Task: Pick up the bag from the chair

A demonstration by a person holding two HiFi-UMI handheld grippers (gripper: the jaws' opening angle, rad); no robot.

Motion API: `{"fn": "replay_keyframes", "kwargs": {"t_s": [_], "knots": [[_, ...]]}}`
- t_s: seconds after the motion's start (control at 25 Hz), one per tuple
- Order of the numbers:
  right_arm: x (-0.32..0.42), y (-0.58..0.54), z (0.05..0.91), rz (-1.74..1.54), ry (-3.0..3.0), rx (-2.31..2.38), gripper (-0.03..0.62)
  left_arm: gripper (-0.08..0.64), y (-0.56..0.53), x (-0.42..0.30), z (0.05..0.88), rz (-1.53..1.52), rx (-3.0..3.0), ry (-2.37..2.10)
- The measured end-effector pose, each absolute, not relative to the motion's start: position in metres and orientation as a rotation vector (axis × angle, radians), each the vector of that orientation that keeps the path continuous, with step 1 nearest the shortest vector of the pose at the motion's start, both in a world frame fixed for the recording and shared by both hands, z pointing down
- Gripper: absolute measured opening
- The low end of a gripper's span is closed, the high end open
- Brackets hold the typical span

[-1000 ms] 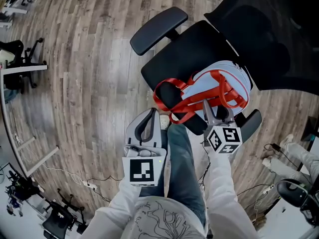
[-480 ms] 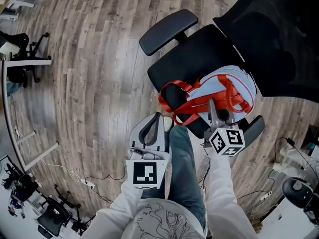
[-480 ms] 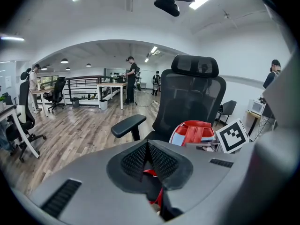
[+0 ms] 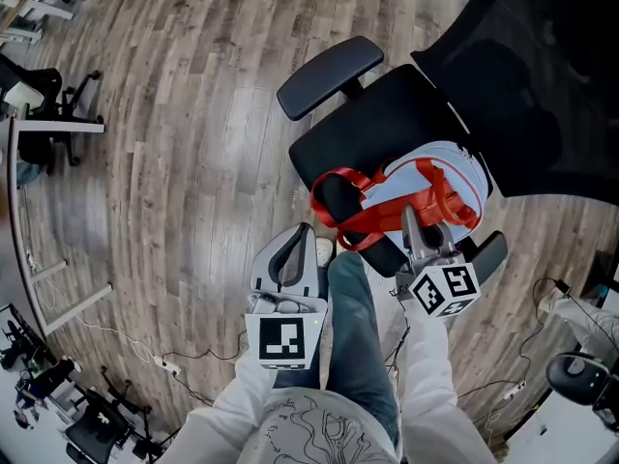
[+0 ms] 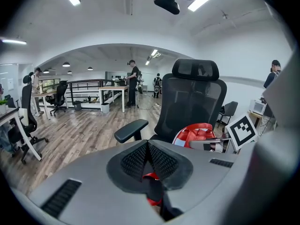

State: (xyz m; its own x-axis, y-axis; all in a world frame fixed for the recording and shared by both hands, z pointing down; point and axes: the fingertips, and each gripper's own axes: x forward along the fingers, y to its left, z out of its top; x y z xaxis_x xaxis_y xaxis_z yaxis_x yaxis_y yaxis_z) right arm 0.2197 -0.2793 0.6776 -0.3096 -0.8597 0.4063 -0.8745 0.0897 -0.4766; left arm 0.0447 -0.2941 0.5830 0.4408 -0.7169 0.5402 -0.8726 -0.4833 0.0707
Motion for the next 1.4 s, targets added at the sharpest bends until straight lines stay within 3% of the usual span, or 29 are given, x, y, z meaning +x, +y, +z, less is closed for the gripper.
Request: {"fn": "replay_keyframes", "kwargs": {"t_s": [0.84,1.4], "knots": [[0.238,-0.280,0.580,1.032,-2.368,1.984,0.020,0.006,-0.313,0.053,0.516,0.517,2.432,-1.408],[0.226,-0.302,0.435,0.632,-2.463,2.086,0.020,0.006,-0.335,0.034,0.421,0.340,2.508,-1.534]]}}
